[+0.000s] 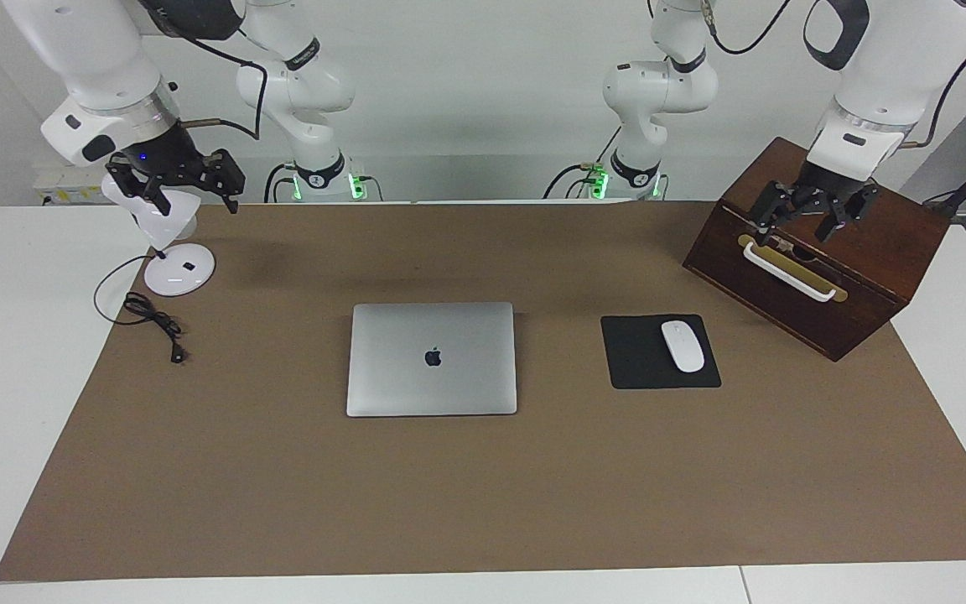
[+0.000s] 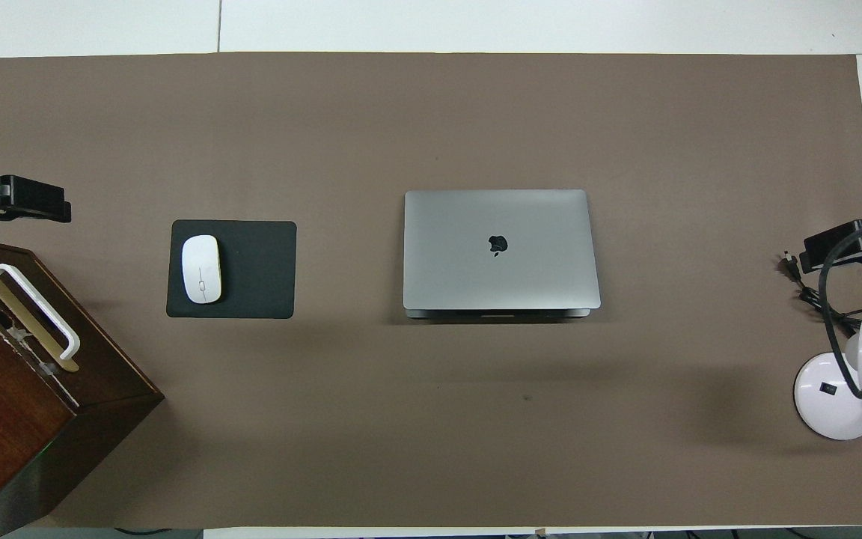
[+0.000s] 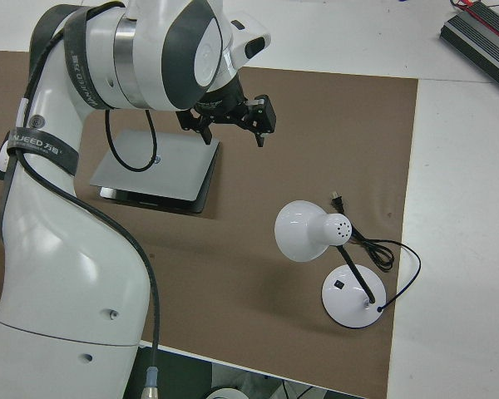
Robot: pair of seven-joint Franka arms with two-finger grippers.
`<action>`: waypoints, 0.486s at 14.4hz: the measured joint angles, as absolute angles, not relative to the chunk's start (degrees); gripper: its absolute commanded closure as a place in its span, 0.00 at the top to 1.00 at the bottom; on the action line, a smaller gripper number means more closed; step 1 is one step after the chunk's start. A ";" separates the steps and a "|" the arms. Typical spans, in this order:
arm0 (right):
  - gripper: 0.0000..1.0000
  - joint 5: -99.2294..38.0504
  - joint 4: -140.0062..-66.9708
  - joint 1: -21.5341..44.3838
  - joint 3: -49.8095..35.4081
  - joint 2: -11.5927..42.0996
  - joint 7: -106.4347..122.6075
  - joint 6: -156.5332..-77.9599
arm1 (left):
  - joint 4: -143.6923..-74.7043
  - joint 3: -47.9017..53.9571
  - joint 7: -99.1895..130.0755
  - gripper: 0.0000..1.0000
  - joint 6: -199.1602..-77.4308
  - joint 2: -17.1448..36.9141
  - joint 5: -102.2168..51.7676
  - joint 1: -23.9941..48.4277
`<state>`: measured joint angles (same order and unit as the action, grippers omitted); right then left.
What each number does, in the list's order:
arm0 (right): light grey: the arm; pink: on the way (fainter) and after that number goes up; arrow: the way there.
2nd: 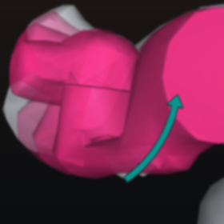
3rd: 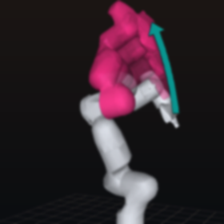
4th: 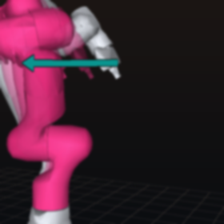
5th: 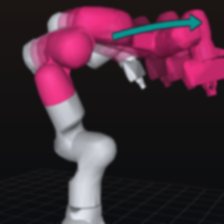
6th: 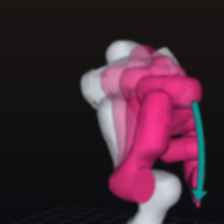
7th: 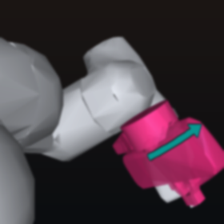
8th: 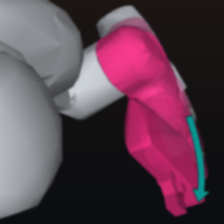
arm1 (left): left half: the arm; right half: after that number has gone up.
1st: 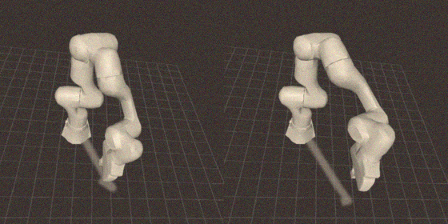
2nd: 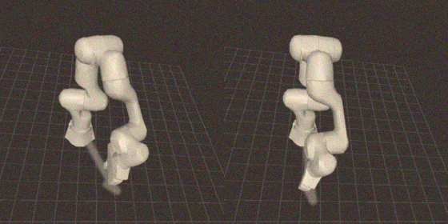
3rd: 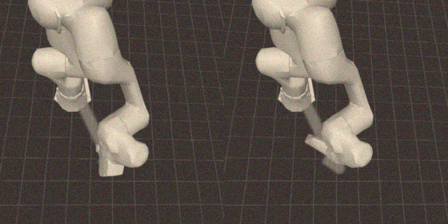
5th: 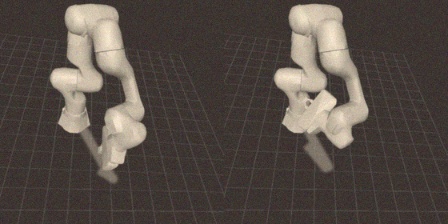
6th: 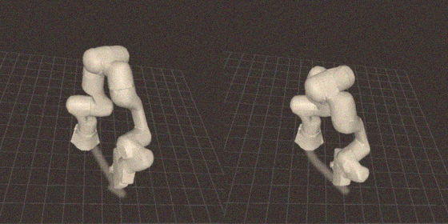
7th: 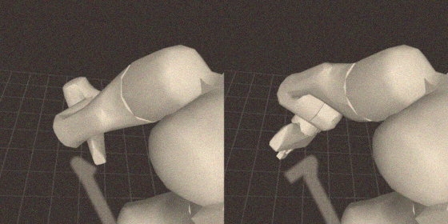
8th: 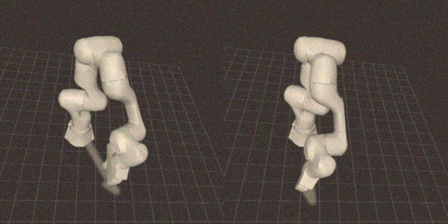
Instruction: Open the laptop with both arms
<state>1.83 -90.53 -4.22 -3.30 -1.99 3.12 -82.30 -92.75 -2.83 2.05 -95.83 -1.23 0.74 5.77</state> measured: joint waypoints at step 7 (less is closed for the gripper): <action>1.00 1.83 -90.51 -4.41 -3.24 -1.99 3.12 -82.44 | -92.76 -2.27 2.05 1.00 -96.02 -1.23 0.72 5.77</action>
